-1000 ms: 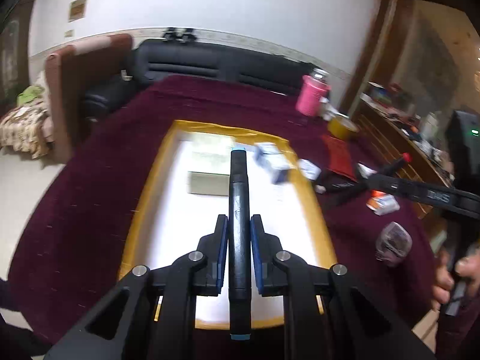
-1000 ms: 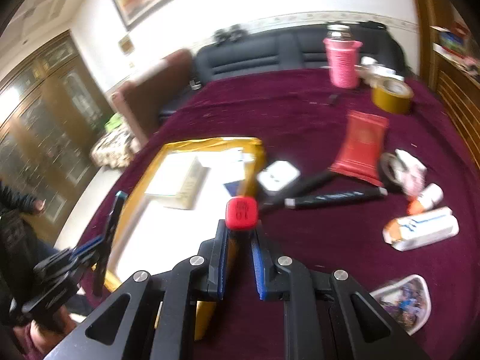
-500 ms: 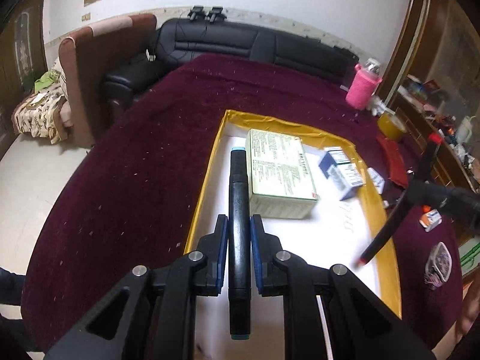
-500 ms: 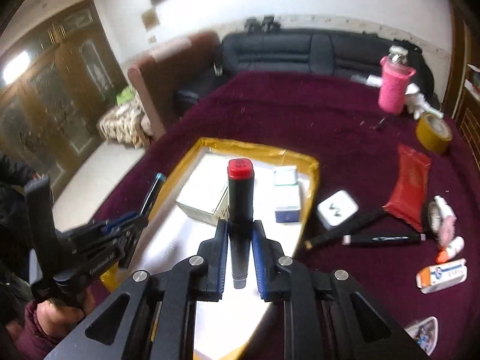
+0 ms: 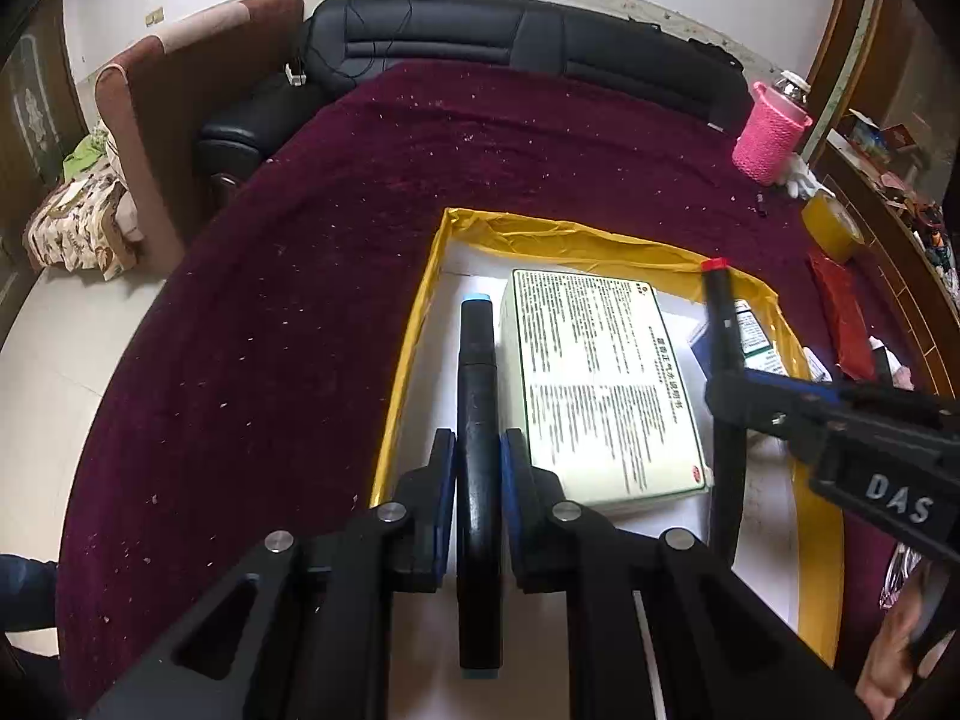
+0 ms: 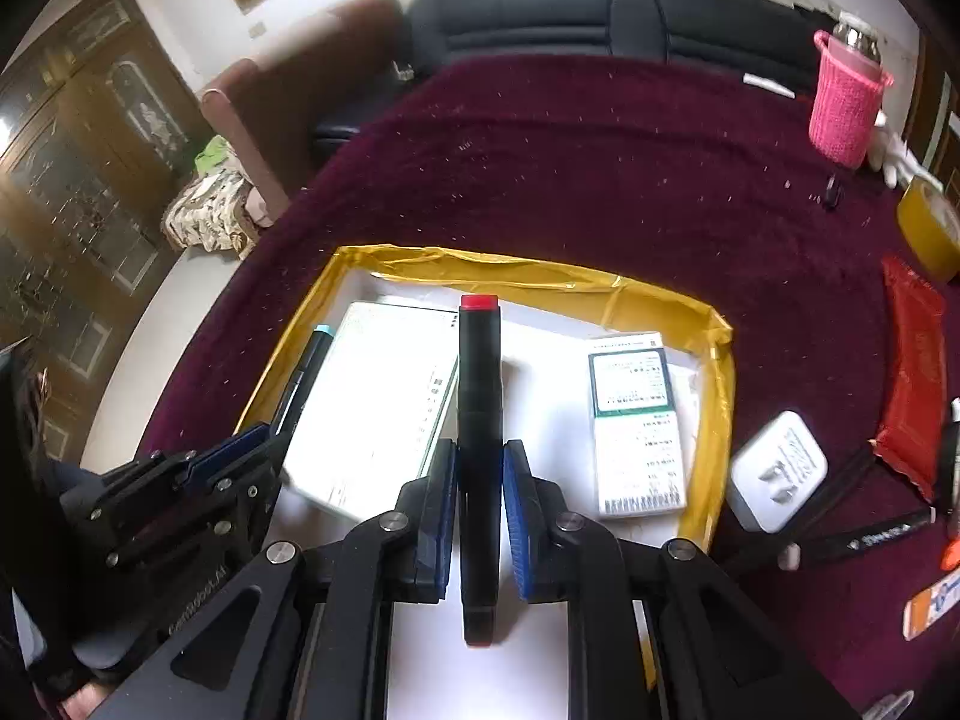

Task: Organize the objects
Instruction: 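Carry both markers over the tray, lower them in and open both tools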

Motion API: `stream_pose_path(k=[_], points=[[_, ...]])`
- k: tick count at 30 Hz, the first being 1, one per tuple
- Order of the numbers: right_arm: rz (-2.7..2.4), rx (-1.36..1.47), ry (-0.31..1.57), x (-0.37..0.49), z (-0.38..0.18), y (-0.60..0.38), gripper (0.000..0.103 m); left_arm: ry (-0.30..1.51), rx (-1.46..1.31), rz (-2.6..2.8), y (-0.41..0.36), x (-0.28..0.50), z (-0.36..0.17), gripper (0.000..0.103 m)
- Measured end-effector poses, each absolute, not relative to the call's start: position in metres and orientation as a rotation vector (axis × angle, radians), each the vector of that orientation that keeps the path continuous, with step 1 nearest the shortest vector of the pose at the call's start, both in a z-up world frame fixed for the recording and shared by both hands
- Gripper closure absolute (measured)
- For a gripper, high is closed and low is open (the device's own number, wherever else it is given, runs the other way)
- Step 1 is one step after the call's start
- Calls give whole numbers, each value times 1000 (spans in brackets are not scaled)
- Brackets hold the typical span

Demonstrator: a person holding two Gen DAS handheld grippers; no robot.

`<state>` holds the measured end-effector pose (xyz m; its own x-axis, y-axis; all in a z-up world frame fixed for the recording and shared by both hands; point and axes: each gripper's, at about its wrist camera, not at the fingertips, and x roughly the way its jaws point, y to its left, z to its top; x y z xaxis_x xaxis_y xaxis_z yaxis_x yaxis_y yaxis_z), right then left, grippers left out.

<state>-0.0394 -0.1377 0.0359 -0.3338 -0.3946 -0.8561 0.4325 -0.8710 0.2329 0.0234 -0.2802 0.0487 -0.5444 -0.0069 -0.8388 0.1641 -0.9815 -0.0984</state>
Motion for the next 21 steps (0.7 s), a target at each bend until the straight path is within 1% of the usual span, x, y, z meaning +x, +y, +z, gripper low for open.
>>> stream_pose_path(k=[5, 10, 12, 13, 14, 15, 18, 19, 20, 21], points=[[-2217, 1459, 30, -52, 22, -137, 86, 256, 1448, -2654, -282, 18, 47, 89], [-2236, 1474, 29, -57, 19, -135, 86, 304, 1435, -2643, -288, 18, 45, 88], [-2246, 1474, 32, -58, 22, -135, 85, 340, 1432, -2667, -289, 19, 47, 77], [-2253, 1466, 37, -58, 24, -135, 85, 358, 1428, -2679, -288, 21, 49, 74], [-2256, 1461, 42, -57, 25, -135, 85, 367, 1423, -2689, -287, 22, 51, 66], [-2260, 1453, 48, -56, 27, -134, 85, 360, 1408, -2698, -285, 25, 54, 53], [-2267, 1443, 43, -55, 33, -131, 83, 314, 1353, -2730, -277, 33, 66, 39], [-2267, 1437, 29, -54, 36, -128, 79, 301, 1334, -2736, -276, 36, 71, 38], [-2270, 1429, 12, -52, 40, -124, 72, 292, 1314, -2743, -275, 40, 76, 35], [-2281, 1416, -9, -48, 48, -117, 67, 288, 1294, -2754, -274, 45, 81, 32]])
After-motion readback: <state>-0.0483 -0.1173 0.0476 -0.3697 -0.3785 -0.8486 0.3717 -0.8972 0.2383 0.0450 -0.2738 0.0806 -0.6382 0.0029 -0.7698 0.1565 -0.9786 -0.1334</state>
